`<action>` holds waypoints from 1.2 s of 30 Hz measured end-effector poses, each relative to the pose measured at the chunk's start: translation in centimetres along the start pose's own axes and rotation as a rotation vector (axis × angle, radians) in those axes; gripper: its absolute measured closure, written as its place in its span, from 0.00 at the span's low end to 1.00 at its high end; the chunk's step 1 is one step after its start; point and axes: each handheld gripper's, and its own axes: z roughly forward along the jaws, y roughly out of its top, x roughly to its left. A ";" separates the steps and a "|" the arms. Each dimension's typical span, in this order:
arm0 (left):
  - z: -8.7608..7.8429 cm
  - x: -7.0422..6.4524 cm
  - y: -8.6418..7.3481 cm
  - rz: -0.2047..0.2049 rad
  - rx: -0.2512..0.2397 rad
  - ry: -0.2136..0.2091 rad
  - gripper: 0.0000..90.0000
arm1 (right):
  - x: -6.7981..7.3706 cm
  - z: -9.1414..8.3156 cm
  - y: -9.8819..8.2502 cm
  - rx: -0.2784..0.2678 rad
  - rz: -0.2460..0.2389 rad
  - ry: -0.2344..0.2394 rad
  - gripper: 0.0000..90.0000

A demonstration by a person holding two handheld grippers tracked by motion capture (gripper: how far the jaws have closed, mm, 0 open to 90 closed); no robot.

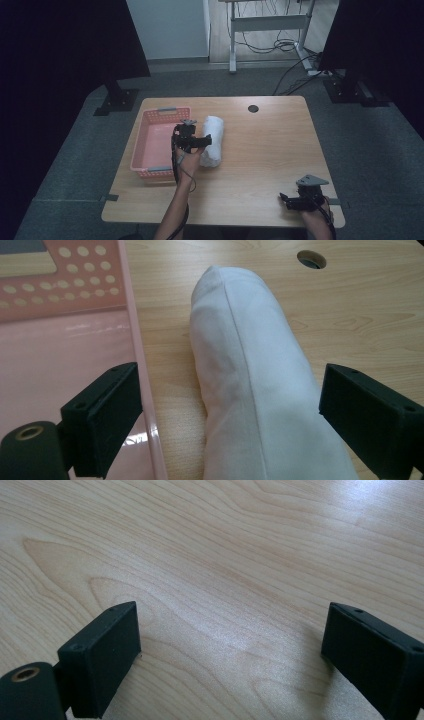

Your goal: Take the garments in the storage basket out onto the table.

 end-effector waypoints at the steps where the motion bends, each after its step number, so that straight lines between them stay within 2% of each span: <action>1: -0.1 0.1 0.0 0.001 -0.001 0.000 0.11 | 0.0 0.0 0.0 0.000 0.000 0.000 0.09; 25: -1.4 1.3 -0.4 0.004 -0.020 -0.015 0.11 | 0.0 0.0 0.0 0.001 0.001 0.000 0.09; 36: -2.1 2.2 -1.1 0.011 -0.029 -0.026 0.11 | 0.0 0.0 0.0 0.000 0.000 0.000 0.09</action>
